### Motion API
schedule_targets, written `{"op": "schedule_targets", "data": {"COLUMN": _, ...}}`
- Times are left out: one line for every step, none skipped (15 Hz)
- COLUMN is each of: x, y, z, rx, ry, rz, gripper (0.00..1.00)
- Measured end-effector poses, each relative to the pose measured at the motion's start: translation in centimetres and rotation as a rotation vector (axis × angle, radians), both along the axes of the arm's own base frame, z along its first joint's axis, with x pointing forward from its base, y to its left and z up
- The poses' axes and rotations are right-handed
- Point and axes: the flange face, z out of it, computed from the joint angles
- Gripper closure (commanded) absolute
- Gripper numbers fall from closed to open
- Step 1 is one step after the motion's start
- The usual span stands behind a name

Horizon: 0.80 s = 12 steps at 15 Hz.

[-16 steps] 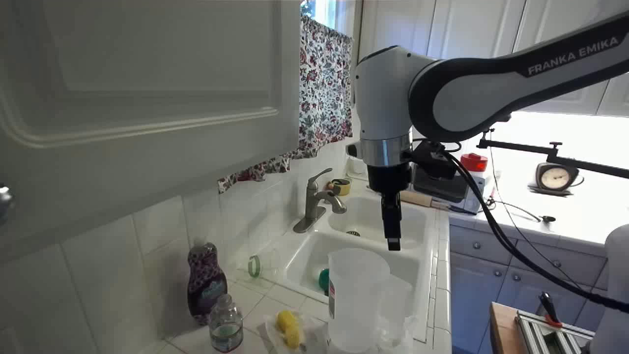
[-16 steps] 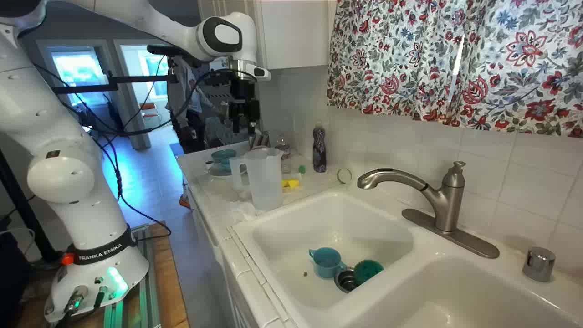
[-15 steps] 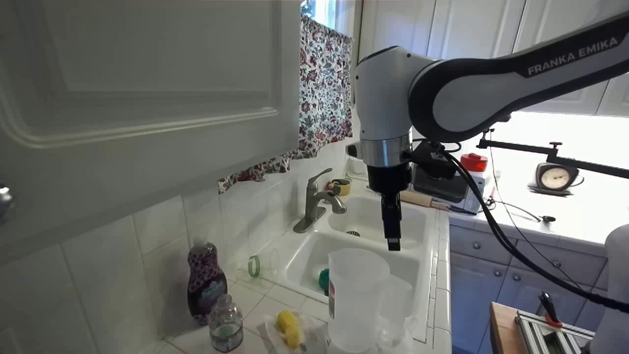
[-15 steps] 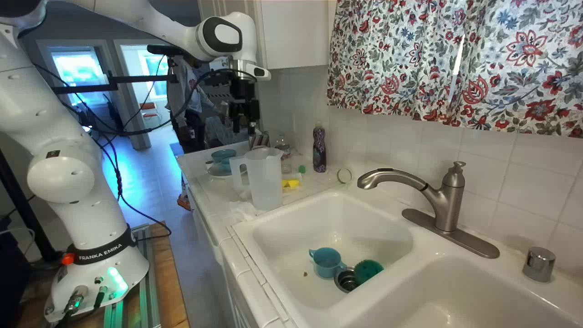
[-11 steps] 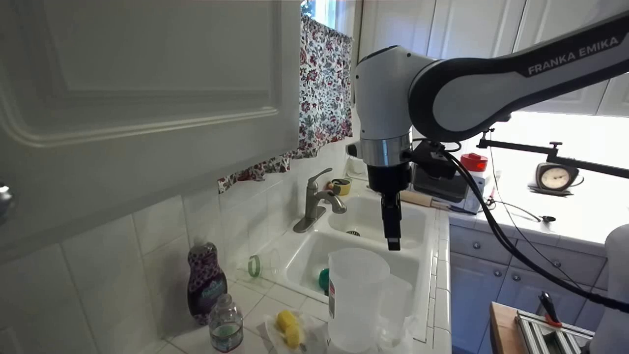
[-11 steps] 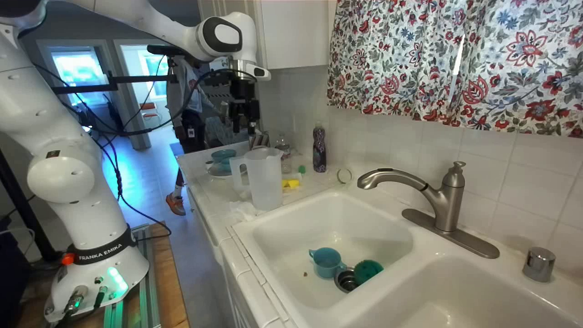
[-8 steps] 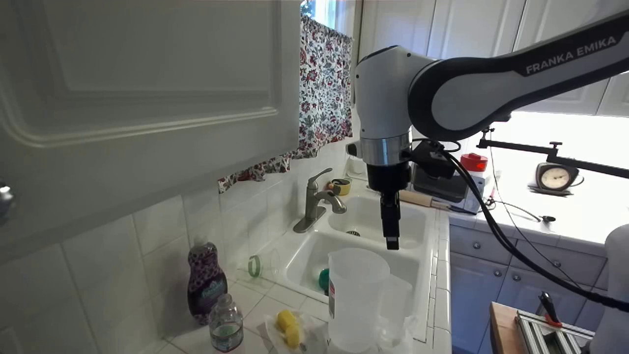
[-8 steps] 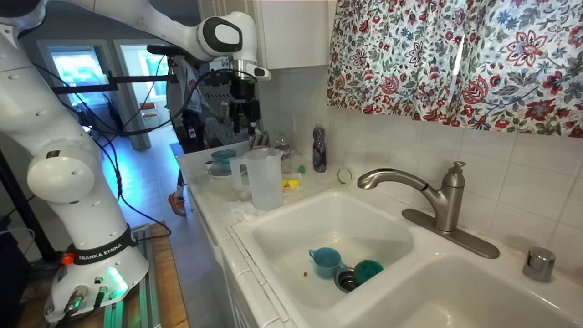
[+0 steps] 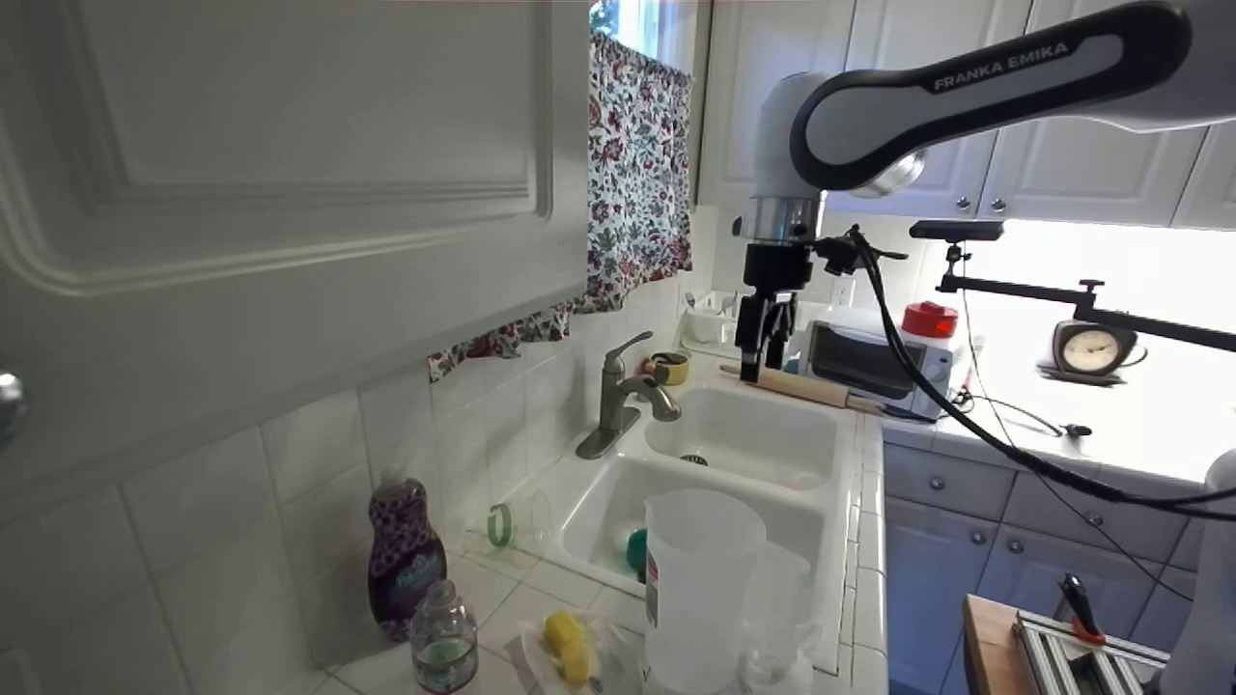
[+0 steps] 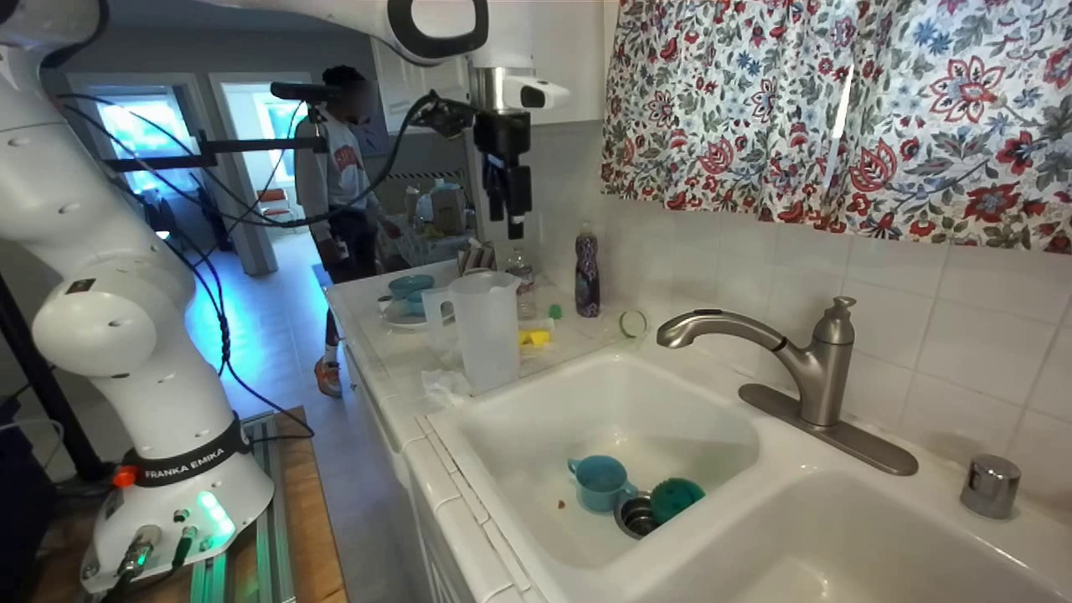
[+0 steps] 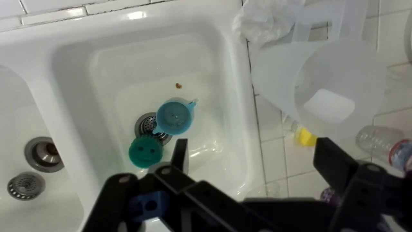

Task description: Open the tap

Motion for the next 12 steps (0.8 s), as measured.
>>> {"op": "schedule_targets", "data": {"x": -0.1, "y": -2.1, "z": 0.6, "rx": 0.032, "ry": -0.024, "rz": -0.050, "gripper": 0.00}}
{"op": "schedule_targets", "data": {"x": 0.0, "y": -4.0, "z": 1.1, "rx": 0.064, "ry": -0.054, "rz": -0.097, "gripper": 0.00}}
{"op": "schedule_targets", "data": {"x": 0.2, "y": -5.6, "z": 1.3, "rx": 0.096, "ry": -0.092, "rz": -0.140, "gripper": 0.00}}
{"op": "schedule_targets", "data": {"x": 0.7, "y": -7.0, "z": 1.4, "rx": 0.123, "ry": -0.133, "rz": -0.184, "gripper": 0.00}}
{"op": "schedule_targets", "data": {"x": 1.3, "y": -8.3, "z": 1.2, "rx": 0.140, "ry": -0.174, "rz": -0.228, "gripper": 0.00}}
{"op": "schedule_targets", "data": {"x": 2.1, "y": -9.4, "z": 0.7, "rx": 0.149, "ry": -0.215, "rz": -0.272, "gripper": 0.00}}
{"op": "schedule_targets", "data": {"x": 2.9, "y": -10.4, "z": 0.2, "rx": 0.151, "ry": -0.256, "rz": -0.315, "gripper": 0.00}}
{"op": "schedule_targets", "data": {"x": 3.8, "y": -11.3, "z": -0.5, "rx": 0.151, "ry": -0.299, "rz": -0.356, "gripper": 0.00}}
{"op": "schedule_targets", "data": {"x": 4.7, "y": -12.1, "z": -1.2, "rx": 0.153, "ry": -0.337, "rz": -0.398, "gripper": 0.00}}
{"op": "schedule_targets", "data": {"x": 5.3, "y": -13.0, "z": -1.8, "rx": 0.159, "ry": -0.367, "rz": -0.441, "gripper": 0.00}}
{"op": "schedule_targets", "data": {"x": 5.9, "y": -13.9, "z": -2.3, "rx": 0.167, "ry": -0.396, "rz": -0.487, "gripper": 0.00}}
{"op": "schedule_targets", "data": {"x": 6.3, "y": -14.9, "z": -2.7, "rx": 0.182, "ry": -0.424, "rz": -0.532, "gripper": 0.00}}
